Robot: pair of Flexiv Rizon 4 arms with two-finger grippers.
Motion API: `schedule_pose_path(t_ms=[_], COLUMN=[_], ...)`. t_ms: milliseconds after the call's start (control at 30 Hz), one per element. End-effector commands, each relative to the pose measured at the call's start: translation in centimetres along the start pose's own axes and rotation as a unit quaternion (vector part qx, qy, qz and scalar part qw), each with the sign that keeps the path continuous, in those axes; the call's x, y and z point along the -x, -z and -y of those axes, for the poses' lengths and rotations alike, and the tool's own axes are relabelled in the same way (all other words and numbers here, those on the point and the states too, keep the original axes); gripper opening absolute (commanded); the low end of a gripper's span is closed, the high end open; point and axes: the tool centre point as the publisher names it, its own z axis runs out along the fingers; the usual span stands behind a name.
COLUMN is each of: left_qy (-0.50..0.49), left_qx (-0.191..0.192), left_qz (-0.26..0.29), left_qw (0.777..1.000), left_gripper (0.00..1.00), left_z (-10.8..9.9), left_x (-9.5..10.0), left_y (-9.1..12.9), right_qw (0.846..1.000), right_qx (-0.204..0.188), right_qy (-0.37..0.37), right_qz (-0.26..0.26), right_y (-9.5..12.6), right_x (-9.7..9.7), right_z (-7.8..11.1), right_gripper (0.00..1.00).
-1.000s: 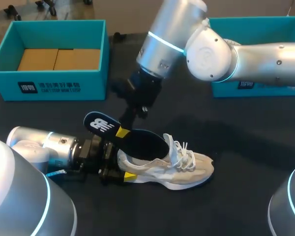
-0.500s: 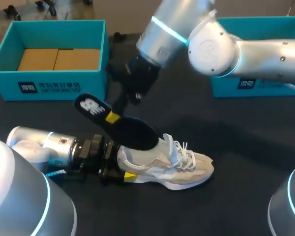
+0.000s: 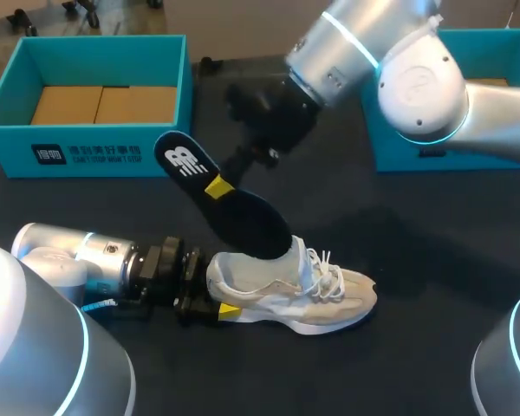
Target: Take the shoe out of the shoebox, open the shoe tongue, remove and reinsert the insole, then place the shoe into the shoebox
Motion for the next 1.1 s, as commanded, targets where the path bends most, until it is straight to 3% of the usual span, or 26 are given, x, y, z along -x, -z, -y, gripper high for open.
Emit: schedule_pose_path(t_ms=[33, 200, 233, 333, 833, 867, 1100], left_qy=[0.0, 0.0, 0.0, 0.0, 0.0, 0.0, 0.0], left_qx=[0.0, 0.0, 0.0, 0.0, 0.0, 0.0, 0.0], left_qz=[0.002, 0.002, 0.002, 0.002, 0.002, 0.002, 0.002], left_qw=[1.0, 1.0, 1.0, 1.0, 1.0, 1.0, 1.0], left_gripper=[0.0, 0.0, 0.0, 0.0, 0.0, 0.0, 0.0], left_z=[-0.4, -0.4, -0.4, -0.4, -0.4, -0.4, -0.4], left_x=[0.1, 0.1, 0.1, 0.1, 0.1, 0.1, 0.1], left_y=[0.1, 0.1, 0.1, 0.1, 0.1, 0.1, 0.1], right_qw=[0.998, 0.994, 0.991, 0.985, 0.985, 0.981, 0.974], right_qx=[0.038, 0.08, 0.114, 0.162, 0.162, 0.181, 0.21], right_qy=[0.032, 0.058, 0.062, 0.058, 0.058, 0.063, 0.056], right_qz=[0.025, 0.051, 0.04, 0.026, 0.026, 0.034, 0.054], right_y=[2.3, 6.1, 6.7, 8.4, 8.4, 9.4, 14.2], right_x=[-1.8, -4.4, -4.9, -6.3, -6.3, -7.0, -11.2], right_z=[-1.1, -4.2, -4.8, -5.6, -5.6, -5.6, -5.4], right_gripper=[0.0, 0.0, 0.0, 0.0, 0.0, 0.0, 0.0])
